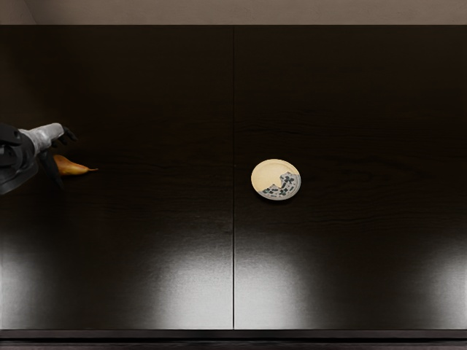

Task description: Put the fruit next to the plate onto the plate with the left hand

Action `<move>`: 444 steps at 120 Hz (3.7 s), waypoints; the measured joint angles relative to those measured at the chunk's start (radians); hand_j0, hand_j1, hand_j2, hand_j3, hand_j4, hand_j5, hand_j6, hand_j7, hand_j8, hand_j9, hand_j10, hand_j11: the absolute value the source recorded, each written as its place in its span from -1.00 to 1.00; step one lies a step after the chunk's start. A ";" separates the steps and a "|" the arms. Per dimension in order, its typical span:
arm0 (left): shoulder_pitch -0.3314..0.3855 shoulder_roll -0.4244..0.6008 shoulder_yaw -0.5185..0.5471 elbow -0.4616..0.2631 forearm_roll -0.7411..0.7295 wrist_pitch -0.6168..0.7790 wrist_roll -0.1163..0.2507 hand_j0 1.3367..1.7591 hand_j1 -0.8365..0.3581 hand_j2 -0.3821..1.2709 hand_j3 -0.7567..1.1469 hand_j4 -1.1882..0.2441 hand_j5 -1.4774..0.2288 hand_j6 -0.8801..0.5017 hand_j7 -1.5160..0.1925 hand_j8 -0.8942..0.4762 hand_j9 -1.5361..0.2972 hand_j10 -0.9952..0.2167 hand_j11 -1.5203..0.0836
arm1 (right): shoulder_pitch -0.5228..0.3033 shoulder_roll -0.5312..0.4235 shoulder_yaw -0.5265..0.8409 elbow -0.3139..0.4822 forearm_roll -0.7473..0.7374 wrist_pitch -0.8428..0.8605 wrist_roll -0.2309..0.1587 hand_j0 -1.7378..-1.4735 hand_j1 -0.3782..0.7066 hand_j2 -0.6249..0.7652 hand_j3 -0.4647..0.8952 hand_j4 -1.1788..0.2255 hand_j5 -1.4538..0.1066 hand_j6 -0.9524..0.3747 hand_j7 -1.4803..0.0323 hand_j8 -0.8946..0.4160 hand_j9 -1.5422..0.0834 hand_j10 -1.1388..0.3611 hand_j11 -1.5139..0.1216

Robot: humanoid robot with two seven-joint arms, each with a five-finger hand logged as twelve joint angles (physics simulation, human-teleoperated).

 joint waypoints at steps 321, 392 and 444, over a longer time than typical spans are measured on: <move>0.044 -0.020 0.008 0.010 -0.033 0.027 0.001 0.53 -0.14 -0.37 -0.21 -0.29 -0.25 -0.50 -0.25 -0.48 -0.31 -0.47 -0.22 | 0.000 0.000 0.000 0.000 0.000 0.000 0.000 -0.40 -0.93 -0.10 -0.32 0.67 0.85 0.42 0.94 0.35 0.88 0.51 0.84; 0.014 0.017 -0.552 0.058 -0.064 -0.336 0.008 0.49 -0.19 -0.12 -0.23 -0.27 -0.49 -0.42 -0.43 -0.36 -0.44 -0.57 -0.39 | 0.000 0.000 0.000 0.000 0.000 0.000 0.000 -0.40 -0.93 -0.10 -0.32 0.67 0.85 0.42 0.94 0.35 0.88 0.51 0.84; 0.151 -0.265 -0.836 0.200 -0.019 -0.400 0.009 0.50 -0.23 -0.05 -0.21 -0.37 -0.52 -0.39 -0.44 -0.35 -0.45 -0.61 -0.40 | 0.000 0.000 0.000 0.000 0.000 0.000 0.000 -0.40 -0.93 -0.10 -0.32 0.67 0.85 0.42 0.94 0.35 0.88 0.51 0.84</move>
